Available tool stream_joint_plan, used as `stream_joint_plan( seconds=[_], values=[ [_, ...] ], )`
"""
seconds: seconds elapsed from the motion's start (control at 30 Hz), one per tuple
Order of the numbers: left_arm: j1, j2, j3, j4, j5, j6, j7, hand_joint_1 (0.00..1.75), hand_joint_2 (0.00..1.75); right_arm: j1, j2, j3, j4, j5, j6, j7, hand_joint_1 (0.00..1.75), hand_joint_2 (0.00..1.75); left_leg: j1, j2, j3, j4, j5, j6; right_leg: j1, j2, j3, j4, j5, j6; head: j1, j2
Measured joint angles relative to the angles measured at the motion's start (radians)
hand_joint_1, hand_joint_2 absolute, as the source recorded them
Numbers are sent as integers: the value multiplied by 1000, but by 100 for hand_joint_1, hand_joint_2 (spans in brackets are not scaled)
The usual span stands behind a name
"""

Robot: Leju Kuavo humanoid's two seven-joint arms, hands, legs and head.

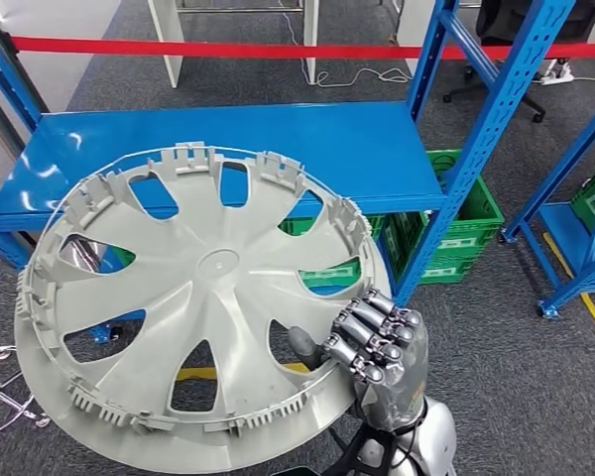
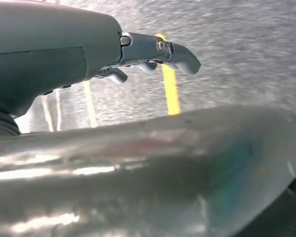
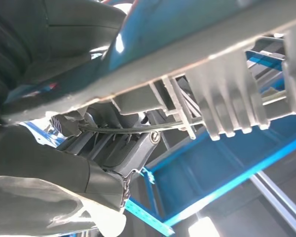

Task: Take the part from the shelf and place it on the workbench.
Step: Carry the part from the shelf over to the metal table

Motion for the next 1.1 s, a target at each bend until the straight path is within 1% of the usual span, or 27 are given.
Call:
stream_joint_plan(
  seconds=[0.07, 0.1, 0.13, 0.17, 0.2, 0.23, 0.27, 0.33, 0.37, 0.4, 0.43, 0.47, 0.5, 0.53, 0.6, 0.63, 0.67, 0.7, 0.77, 0.8, 0.83, 0.87, 0.93, 0.97, 1.0, 1.03, 1.1],
  values=[
    [1, -2, 1, 0, -2, 0, 7, 0, 0, 8, 0, -6, -3, 1, 0, 0, 175, 175, -3, 3, -27, 0, 24, 14, -1, 2, -35, 112, -104, 4, 1, 0],
    [2, -3, 1, 0, -3, 0, 9, 0, 0, 12, 0, -9, -5, 1, 0, 0, 175, 175, -7, 3, -44, 1, 36, 17, 0, 2, -49, 181, -145, 4, 1, 0],
    [3, -5, 1, 0, -3, -1, 11, 0, 0, 16, 0, -11, -7, 1, 0, 0, 175, 175, -10, 4, -61, 2, 49, 18, 0, 2, -53, 234, -161, 3, 1, 0],
    [4, -7, 1, 0, -4, -2, 13, 0, 0, 20, 0, -14, -9, 1, 0, 1, 175, 175, -14, 5, -79, 3, 61, 19, 2, 2, -43, 260, -155, 1, 1, 0],
    [5, -9, 1, 0, -6, -2, 15, 0, 0, 25, 0, -16, -11, 1, 0, 1, 175, 175, -17, 5, -95, 4, 73, 19, 4, 2, -16, 250, -129, -5, 2, 0],
    [5, -11, 1, 0, -9, -4, 17, 0, 0, 30, 0, -18, -14, 2, 0, 1, 175, 175, -20, 6, -110, 5, 84, 19, 8, 2, 29, 207, -99, -12, 2, 0],
    [6, -14, 1, 0, -13, -6, 19, 0, 0, 35, 1, -21, -18, 3, 0, 2, 175, 175, -22, 5, -121, 5, 95, 18, 13, 2, 87, 137, -82, -23, 3, 0],
    [7, -21, 0, 0, -21, -10, 19, 0, 0, 47, 4, -29, -28, 7, 0, 2, 175, 175, -26, 5, -138, 7, 115, 14, 23, 1, 206, -28, -93, -38, 2, 0],
    [7, -24, 0, 0, -24, -12, 19, 0, 0, 53, 6, -34, -33, 9, 0, 3, 175, 175, -26, 5, -144, 6, 127, 11, 27, 1, 240, -82, -106, -41, 3, 0],
    [8, -26, -1, 0, -27, -12, 19, 0, 0, 59, 7, -38, -37, 10, 0, 3, 175, 175, -26, 6, -149, 5, 138, 7, 29, 1, 253, -111, -110, -41, 3, 0],
    [9, -26, -1, 1, -29, -11, 17, 0, 0, 65, 9, -42, -40, 10, 0, 3, 175, 175, -25, 6, -154, 4, 146, 3, 26, 0, 247, -118, -104, -42, 3, 0],
    [11, -26, -1, 1, -31, -8, 12, 0, 0, 70, 10, -46, -43, 10, 0, 2, 175, 175, -24, 4, -159, 8, 137, -3, 23, -1, 240, -119, -92, -45, 4, 0],
    [12, -26, -2, 2, -32, -4, 3, 0, 0, 74, 12, -49, -46, 10, 0, 2, 175, 175, -23, 1, -167, 28, 109, -10, 19, -3, 230, -120, -81, -50, 3, 0],
    [13, -26, -2, 2, -32, 0, -10, 0, 0, 77, 14, -51, -49, 10, 0, 2, 175, 175, -21, -1, -178, 70, 63, -18, 15, -6, 219, -119, -70, -55, 2, 0],
    [13, -26, -2, 2, -30, 5, -42, 0, 0, 80, 15, -53, -53, 10, 0, 2, 175, 175, -11, -3, -204, 202, -40, -32, 15, -8, 190, -106, -53, -59, -1, 0],
    [12, -25, -2, 2, -28, 7, -59, 0, 0, 80, 15, -54, -54, 11, 0, 2, 175, 175, -6, -3, -211, 264, -65, -39, 14, -9, 173, -98, -44, -58, -2, 0],
    [11, -24, -2, 2, -26, 9, -74, 0, 0, 80, 16, -54, -55, 14, 0, 2, 175, 175, -1, -2, -206, 302, -65, -44, 12, -10, 153, -88, -37, -56, -1, 0],
    [9, -23, -2, 2, -23, 12, -87, 0, 0, 80, 16, -54, -57, 18, 0, 3, 175, 175, 4, -2, -187, 306, -44, -49, 10, -10, 132, -77, -29, -53, -1, 0],
    [7, -21, -2, 2, -19, 14, -108, 0, 0, 80, 18, -54, -63, 25, 0, 3, 175, 175, 13, -3, -106, 217, 2, -59, 4, -10, 94, -54, -17, -43, -2, 0],
    [5, -22, -2, 2, -18, 12, -116, 0, 0, 80, 19, -54, -66, 27, 0, 3, 175, 175, 15, -4, -57, 147, 5, -61, 4, -10, 78, -42, -13, -37, -2, 0],
    [4, -22, -2, 2, -18, 10, -122, 0, 0, 80, 20, -54, -69, 27, 0, 3, 175, 175, 15, -7, -20, 87, -4, -59, 4, -10, 66, -33, -7, -31, -3, 0],
    [3, -23, -2, 2, -20, 9, -126, 0, 0, 80, 20, -54, -71, 28, 0, 4, 175, 175, 14, -9, 1, 47, -15, -53, 5, -10, 57, -28, 1, -25, -3, 0],
    [2, -23, -2, 2, -21, 7, -129, 0, 0, 79, 20, -54, -74, 28, 0, 4, 175, 175, 10, -10, 0, 24, -18, -34, 4, -9, 45, -26, 18, -13, -3, 0],
    [3, -23, -2, 2, -21, 6, -129, 0, 0, 79, 20, -54, -74, 28, 0, 4, 175, 175, 10, -8, -8, 24, -10, -24, 3, -8, 39, -23, 13, -8, -3, 0],
    [4, -23, -2, 2, -21, 5, -129, 0, 0, 79, 20, -54, -75, 28, 0, 4, 175, 175, 10, -5, -17, 24, -1, -13, 1, -6, 29, -8, -9, -3, -2, 0],
    [4, -23, -2, 2, -21, 4, -129, 0, 0, 79, 20, -54, -75, 28, 0, 4, 175, 175, 10, -2, -28, 23, 9, -4, 0, -3, 16, 27, -49, 0, -2, 0],
    [2, -23, -2, 2, -21, 6, -130, 0, 0, 79, 20, -54, -76, 28, 0, 4, 175, 175, 5, 0, -55, 23, 31, 7, 0, 0, -15, 147, -151, 4, -1, 0]
  ],
)
